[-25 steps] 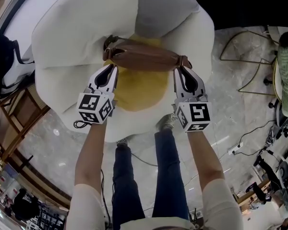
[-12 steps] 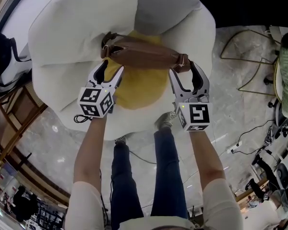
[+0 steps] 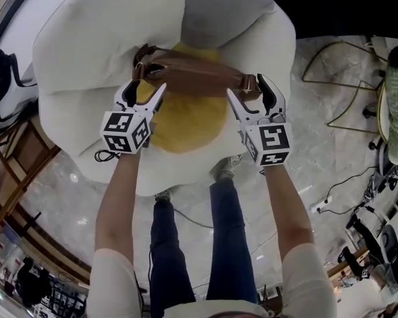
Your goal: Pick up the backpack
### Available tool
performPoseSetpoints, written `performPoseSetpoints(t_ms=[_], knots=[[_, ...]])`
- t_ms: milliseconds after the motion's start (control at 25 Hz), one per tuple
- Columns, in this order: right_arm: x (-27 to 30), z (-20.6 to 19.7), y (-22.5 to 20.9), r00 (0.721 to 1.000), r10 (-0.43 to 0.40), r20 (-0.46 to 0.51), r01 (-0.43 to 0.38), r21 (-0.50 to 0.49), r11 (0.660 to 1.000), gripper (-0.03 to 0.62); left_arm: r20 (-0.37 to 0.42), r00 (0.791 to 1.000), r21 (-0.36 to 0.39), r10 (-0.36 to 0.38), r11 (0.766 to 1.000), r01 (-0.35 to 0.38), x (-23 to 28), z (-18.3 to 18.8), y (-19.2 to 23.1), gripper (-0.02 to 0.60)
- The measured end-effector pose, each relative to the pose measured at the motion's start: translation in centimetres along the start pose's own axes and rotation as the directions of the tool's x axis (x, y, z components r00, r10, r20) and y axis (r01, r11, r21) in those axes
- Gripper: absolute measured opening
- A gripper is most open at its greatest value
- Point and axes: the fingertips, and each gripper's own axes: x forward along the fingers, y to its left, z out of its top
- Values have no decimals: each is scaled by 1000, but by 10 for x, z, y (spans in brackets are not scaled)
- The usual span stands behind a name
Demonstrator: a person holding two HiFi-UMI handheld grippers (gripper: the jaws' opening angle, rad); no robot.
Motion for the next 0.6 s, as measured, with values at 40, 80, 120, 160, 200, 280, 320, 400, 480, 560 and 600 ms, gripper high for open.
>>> performPoseSetpoints(t_ms=[40, 80, 120, 160, 200, 280, 320, 400, 480, 560, 600], knots=[[4, -2, 1, 1000, 7, -10, -7, -2, 1000, 313, -3, 1000, 0, 1, 1000, -1, 3, 0, 1, 304], [8, -5, 1, 1000, 10, -18, -10, -1, 1000, 313, -8, 1000, -2, 2, 1000, -2, 6, -1, 2, 304], [11, -7, 1, 1000, 8, -24, -8, 0, 1000, 313, -15, 1000, -6, 2, 1000, -2, 9, -2, 3, 304], [14, -9, 1, 1000, 3, -27, -4, -2, 1000, 313, -22, 1000, -11, 0, 1000, 0, 12, -4, 4, 304], [15, -10, 1, 1000, -2, -28, 1, -7, 1000, 311, -27, 1000, -16, -4, 1000, 3, 15, -5, 4, 304], [16, -12, 2, 1000, -1, -23, 0, -7, 1000, 293, -26, 1000, -22, 2, 1000, -2, 20, -4, 3, 304], [16, -13, 3, 1000, 5, -20, -5, 5, 1000, 246, -22, 1000, -25, 12, 1000, -13, 21, -3, 4, 298], [16, -14, 4, 1000, 14, -15, -14, 23, 1000, 209, -16, 1000, -35, 27, 999, -28, 20, -2, 6, 245], [15, -14, 6, 1000, 21, -15, -21, 17, 1000, 189, -24, 999, -36, 27, 999, -27, 18, -4, 6, 213], [14, -14, 9, 1000, 23, -16, -23, 10, 1000, 179, -37, 999, -25, 19, 999, -20, 16, -7, 5, 186], [13, -14, 9, 1000, 20, -16, -20, 10, 1000, 173, -43, 999, -15, 17, 1000, -17, 14, -8, 4, 172]])
